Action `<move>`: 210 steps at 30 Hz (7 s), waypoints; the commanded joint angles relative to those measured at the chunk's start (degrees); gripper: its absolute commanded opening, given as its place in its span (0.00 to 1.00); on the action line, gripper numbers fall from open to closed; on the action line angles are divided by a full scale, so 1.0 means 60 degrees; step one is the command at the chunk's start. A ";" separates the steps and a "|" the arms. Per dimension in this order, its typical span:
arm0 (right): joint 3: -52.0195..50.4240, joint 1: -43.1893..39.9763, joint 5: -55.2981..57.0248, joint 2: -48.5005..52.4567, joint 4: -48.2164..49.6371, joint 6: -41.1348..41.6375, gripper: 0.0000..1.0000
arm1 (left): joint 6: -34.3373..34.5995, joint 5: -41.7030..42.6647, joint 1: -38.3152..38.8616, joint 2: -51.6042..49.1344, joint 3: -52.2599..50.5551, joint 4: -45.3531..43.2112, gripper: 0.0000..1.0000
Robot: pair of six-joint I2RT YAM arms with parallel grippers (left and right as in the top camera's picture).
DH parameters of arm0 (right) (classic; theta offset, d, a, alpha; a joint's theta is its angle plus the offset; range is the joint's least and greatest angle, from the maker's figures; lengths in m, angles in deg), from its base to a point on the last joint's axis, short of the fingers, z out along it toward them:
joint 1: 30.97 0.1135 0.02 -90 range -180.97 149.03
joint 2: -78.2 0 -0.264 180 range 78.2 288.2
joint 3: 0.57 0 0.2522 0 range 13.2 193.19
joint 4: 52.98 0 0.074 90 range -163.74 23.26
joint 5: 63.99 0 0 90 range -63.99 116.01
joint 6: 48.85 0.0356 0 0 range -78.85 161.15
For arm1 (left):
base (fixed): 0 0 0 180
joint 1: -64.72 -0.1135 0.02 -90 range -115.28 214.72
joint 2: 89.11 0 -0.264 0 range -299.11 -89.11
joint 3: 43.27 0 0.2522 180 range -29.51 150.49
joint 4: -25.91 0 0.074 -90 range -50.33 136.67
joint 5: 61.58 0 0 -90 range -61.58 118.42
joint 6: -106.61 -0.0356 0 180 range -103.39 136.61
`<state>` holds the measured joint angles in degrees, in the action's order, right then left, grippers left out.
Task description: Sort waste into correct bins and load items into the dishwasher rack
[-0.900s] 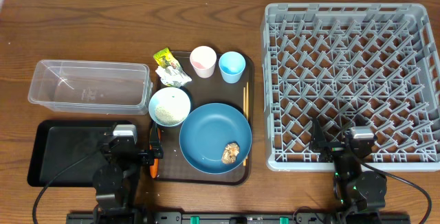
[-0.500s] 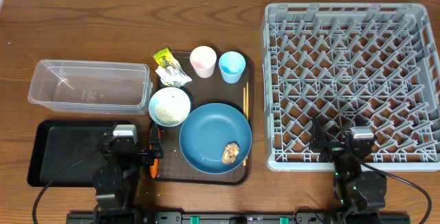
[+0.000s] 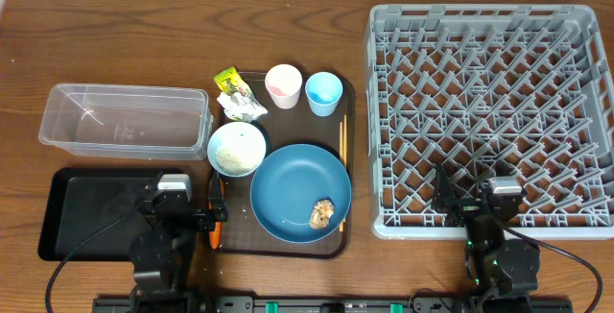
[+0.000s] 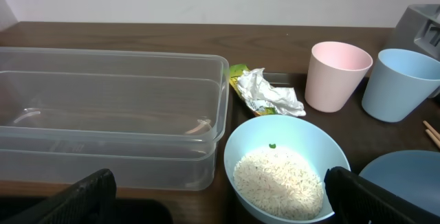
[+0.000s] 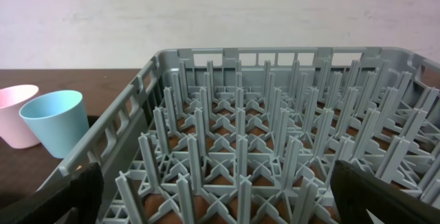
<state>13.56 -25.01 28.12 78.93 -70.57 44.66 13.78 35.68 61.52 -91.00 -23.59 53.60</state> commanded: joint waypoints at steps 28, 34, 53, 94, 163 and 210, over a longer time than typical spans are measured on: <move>-0.0007 -0.0131 -0.0299 0.0004 0.0157 0.0127 0.99 | -0.0018 -0.1279 0.0047 -0.0036 -0.0240 0.0007 0.98; 0.0095 -0.0131 -0.1468 0.0007 0.1308 0.0688 0.99 | 0.0506 0.1300 0.0047 -0.0036 -0.0011 -0.0747 0.98; 0.8637 -0.0131 -0.1905 0.8014 -0.3643 0.1344 0.99 | 0.1315 0.2222 0.0076 -0.7766 0.8145 0.3978 0.98; 1.3274 -0.0106 -0.2659 1.3704 -0.8222 0.1268 0.99 | 0.2393 -0.0579 0.2940 -1.7296 1.1369 0.0302 0.72; 1.3278 0.1698 -1.3770 1.3719 -0.5508 -0.4076 0.50 | 0.0696 0.9967 0.2940 -1.1504 1.1369 0.1756 0.06; 1.3278 -0.4266 -0.0237 1.4597 -1.0918 0.2557 0.41 | 0.0692 0.4426 0.2940 -1.1508 1.1369 0.3508 0.84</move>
<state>92.63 -50.34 26.90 164.24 -136.14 58.78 18.07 62.65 79.09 -160.99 43.77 74.45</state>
